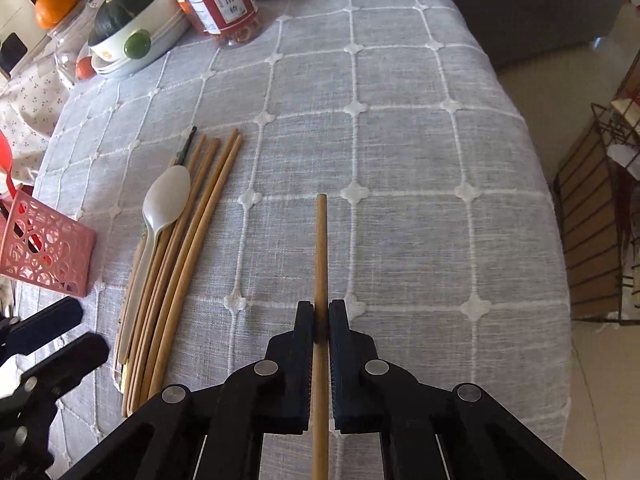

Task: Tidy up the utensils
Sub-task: 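Lift the wooden chopstick with the right tool while the left tool grasps another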

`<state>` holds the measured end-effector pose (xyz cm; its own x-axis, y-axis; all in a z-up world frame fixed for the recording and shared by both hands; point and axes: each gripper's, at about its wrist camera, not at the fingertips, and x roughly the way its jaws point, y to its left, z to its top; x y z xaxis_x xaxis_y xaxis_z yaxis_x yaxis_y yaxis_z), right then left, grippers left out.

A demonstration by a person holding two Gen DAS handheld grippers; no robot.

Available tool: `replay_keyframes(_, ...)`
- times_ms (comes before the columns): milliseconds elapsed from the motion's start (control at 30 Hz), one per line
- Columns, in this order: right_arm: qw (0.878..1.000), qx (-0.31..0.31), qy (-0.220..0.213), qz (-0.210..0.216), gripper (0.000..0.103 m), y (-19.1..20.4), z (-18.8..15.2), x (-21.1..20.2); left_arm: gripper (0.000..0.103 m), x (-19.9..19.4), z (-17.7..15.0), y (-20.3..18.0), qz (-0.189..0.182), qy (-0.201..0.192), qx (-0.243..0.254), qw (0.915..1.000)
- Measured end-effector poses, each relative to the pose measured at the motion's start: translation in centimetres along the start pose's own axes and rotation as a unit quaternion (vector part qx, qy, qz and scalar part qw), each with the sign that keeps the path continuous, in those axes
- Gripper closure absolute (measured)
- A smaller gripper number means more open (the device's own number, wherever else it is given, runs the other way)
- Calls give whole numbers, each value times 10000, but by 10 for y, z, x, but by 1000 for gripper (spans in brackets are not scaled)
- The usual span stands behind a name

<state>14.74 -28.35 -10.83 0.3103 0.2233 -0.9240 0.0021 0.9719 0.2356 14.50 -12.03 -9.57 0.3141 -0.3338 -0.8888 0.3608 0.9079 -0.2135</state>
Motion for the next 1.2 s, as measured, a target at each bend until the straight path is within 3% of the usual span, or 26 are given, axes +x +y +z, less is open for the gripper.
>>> replay_keyframes(133, 9999, 63, -44, 72, 98, -11, -2, -6, 92, 34, 26, -1, 78, 123, -97, 9998)
replay_keyframes(267, 9997, 187, -37, 154, 98, -24, -1, -6, 98, 60, 43, 6, 88, 322, -359, 9988)
replay_keyframes(433, 9993, 281, -46, 233, 98, -33, -3, -8, 99, 77, 52, 9, 405, 432, -448, 9972)
replay_keyframes(567, 9991, 345, -37, 234, 98, -37, -4, -10, 99, 83, 58, 7, 449, 527, -383, 9969)
replay_keyframes(667, 9990, 385, -35, 244, 98, -38, -3, -10, 94, 91, 61, 4, 548, 724, -310, 9954)
replay_keyframes(867, 9990, 361, -51, 265, 98, -32, -1, -8, 95, 95, 63, -15, 1030, 740, 164, 9918)
replay_keyframes(1000, 9988, 262, -226, 355, 98, -22, -2, -19, 97, 86, 57, -19, 1035, 588, 117, 9928)
replay_keyframes(1200, 9975, 186, -548, 396, 98, -12, -7, -41, 97, 23, 29, -23, 925, -90, 436, 9947)
